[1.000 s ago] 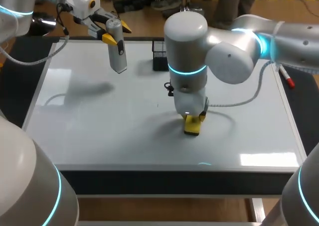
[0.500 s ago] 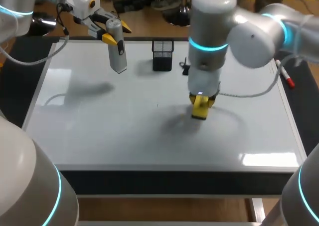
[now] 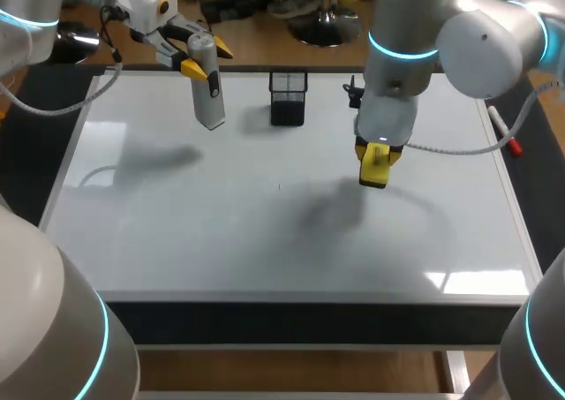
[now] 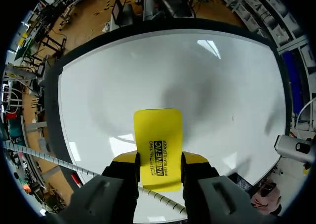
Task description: Pick up the inspection probe, press it on each red-marked spot on the whiteboard one by one, put down the probe, pick up the eraser, and wipe off all the red marks.
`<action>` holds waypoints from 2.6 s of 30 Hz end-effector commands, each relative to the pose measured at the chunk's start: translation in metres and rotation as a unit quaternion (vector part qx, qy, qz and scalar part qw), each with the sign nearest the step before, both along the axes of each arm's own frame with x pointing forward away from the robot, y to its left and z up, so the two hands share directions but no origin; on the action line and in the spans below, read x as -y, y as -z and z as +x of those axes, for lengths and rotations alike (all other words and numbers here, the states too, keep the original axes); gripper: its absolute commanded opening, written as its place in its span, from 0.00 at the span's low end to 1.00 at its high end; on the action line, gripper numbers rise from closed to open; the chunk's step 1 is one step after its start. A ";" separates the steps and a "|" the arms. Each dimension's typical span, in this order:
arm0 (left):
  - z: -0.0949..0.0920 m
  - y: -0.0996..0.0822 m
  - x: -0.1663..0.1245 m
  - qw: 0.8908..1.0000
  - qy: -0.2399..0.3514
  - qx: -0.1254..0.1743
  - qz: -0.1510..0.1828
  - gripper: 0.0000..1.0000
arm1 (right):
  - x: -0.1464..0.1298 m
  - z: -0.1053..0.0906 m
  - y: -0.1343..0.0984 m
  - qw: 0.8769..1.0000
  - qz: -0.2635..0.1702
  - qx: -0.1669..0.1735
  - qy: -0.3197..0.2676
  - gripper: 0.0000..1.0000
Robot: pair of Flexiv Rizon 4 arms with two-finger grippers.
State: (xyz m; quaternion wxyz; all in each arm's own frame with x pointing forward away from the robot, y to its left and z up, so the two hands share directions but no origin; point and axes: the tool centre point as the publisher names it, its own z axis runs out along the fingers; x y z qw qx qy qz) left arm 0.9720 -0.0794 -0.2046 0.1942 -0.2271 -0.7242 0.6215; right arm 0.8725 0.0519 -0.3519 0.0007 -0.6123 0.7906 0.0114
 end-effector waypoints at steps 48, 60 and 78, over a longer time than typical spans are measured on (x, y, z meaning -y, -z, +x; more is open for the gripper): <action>0.002 -0.001 -0.001 1.000 0.003 -0.001 0.000 0.00 | -0.001 0.187 0.045 0.997 -0.015 -0.001 -0.079 0.00; 0.002 -0.001 -0.001 1.000 0.003 -0.001 0.000 0.00 | -0.005 0.202 0.061 0.996 -0.023 0.000 -0.081 0.00; 0.002 -0.001 -0.001 1.000 0.003 -0.001 0.000 0.00 | -0.013 0.214 0.067 0.995 -0.044 0.004 -0.086 0.12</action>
